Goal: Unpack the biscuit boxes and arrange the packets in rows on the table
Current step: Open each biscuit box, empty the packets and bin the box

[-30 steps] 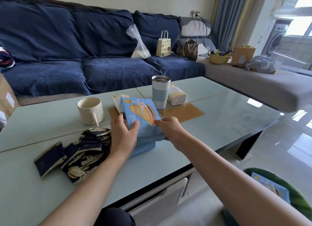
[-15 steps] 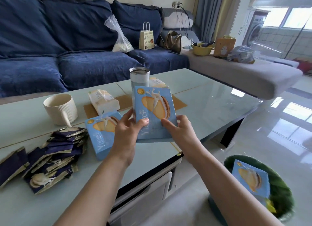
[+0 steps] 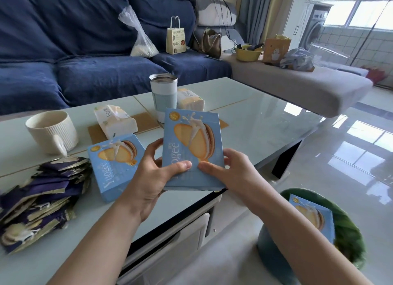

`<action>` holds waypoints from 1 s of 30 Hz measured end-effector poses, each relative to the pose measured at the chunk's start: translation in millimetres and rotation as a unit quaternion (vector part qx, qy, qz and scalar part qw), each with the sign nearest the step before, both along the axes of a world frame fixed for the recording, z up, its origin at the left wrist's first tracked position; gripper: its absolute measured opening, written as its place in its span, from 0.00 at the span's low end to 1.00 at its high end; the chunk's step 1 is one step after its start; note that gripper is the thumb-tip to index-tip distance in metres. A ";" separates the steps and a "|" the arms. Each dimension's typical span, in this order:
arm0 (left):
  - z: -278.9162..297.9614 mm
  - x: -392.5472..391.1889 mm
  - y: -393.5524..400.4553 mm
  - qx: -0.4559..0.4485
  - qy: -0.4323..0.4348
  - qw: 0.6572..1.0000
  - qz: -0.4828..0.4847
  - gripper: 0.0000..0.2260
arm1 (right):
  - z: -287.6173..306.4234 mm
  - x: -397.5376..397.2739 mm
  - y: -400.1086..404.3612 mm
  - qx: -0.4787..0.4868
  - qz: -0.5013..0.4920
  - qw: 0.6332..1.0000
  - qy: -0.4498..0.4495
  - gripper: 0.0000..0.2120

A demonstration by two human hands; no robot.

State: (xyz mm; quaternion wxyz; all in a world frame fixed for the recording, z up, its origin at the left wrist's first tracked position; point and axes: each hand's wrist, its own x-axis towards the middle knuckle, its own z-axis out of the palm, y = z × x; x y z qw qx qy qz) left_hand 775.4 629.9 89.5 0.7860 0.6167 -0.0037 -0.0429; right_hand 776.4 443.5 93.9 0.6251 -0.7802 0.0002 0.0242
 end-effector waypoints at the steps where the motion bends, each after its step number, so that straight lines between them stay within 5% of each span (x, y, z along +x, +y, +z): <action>1: -0.5 -0.5 -0.8 0.000 0.001 1.000 0.003 0.36 | 0.4 -0.7 0.4 0.000 -0.002 1.000 0.000 0.19; 8: -2.7 -3.2 -1.6 0.028 -0.009 0.999 0.015 0.34 | 5.6 -2.9 -1.5 0.039 0.031 0.998 0.029 0.11; 15: -10.0 0.1 -3.9 0.042 -0.020 0.998 0.031 0.29 | 8.3 -2.3 1.5 0.010 -0.007 1.000 0.012 0.21; 22: -6.9 -2.6 -5.7 0.132 -0.020 0.990 0.046 0.42 | 9.6 -6.0 -2.0 0.020 0.002 0.999 0.028 0.28; 30: -8.2 -0.1 -0.4 0.113 -0.003 0.992 0.049 0.36 | 18.6 -4.8 -16.9 0.134 0.094 0.980 0.111 0.18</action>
